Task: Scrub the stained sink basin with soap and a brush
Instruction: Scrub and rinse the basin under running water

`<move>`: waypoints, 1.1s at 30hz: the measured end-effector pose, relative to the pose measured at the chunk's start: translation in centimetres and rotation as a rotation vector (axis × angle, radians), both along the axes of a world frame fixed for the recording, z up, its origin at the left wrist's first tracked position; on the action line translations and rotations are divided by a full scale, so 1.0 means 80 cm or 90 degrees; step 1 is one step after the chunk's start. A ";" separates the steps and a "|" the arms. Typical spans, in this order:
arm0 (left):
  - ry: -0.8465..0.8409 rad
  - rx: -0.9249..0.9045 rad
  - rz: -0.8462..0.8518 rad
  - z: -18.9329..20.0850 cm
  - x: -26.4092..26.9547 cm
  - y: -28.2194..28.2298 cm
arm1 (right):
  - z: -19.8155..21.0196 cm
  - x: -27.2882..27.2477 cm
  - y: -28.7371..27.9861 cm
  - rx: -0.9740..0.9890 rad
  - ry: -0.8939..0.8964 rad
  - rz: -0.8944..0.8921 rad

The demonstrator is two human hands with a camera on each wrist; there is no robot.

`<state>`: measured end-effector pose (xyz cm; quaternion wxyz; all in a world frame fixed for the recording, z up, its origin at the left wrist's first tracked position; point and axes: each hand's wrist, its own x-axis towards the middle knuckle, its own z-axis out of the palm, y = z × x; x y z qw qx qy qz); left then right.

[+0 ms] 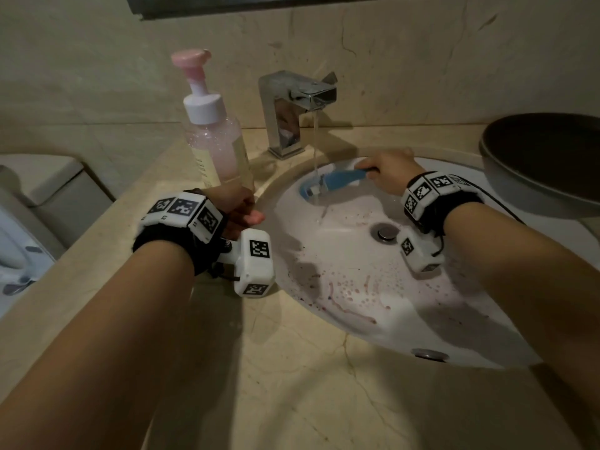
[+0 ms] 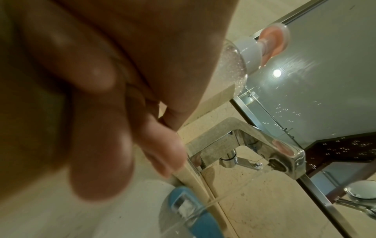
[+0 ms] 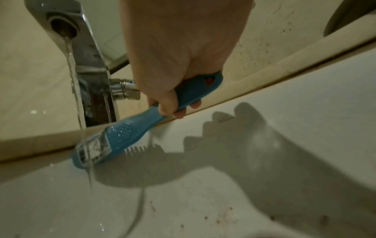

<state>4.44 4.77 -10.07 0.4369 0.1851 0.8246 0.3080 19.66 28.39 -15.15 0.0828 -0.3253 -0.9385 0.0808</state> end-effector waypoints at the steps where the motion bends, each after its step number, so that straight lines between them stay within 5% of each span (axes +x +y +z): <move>1: -0.001 -0.002 -0.003 0.000 0.000 0.000 | 0.002 -0.003 -0.002 -0.013 0.031 -0.004; 3: 0.000 0.004 0.003 0.001 0.001 0.001 | 0.001 -0.008 -0.007 -0.024 0.037 -0.010; 7: -0.007 0.008 -0.006 0.002 0.003 0.000 | -0.013 -0.007 -0.012 0.010 -0.207 0.000; 9: -0.009 0.007 -0.006 0.002 0.003 0.000 | -0.014 -0.002 -0.011 0.012 -0.237 -0.015; 19: 0.006 0.010 0.003 0.002 0.004 -0.001 | 0.013 -0.002 -0.009 -0.003 0.019 -0.022; 24: 0.021 0.012 0.008 0.001 0.004 -0.001 | -0.001 0.002 -0.009 0.040 -0.272 -0.020; 26: 0.023 0.016 0.008 0.001 0.004 0.000 | -0.002 0.008 -0.008 0.038 -0.305 -0.038; 29: 0.021 0.011 -0.002 0.001 0.003 -0.001 | -0.001 0.014 -0.007 0.019 -0.286 -0.050; 33: -0.010 0.025 -0.014 -0.002 0.000 -0.001 | 0.005 0.017 -0.006 -0.101 -0.073 -0.053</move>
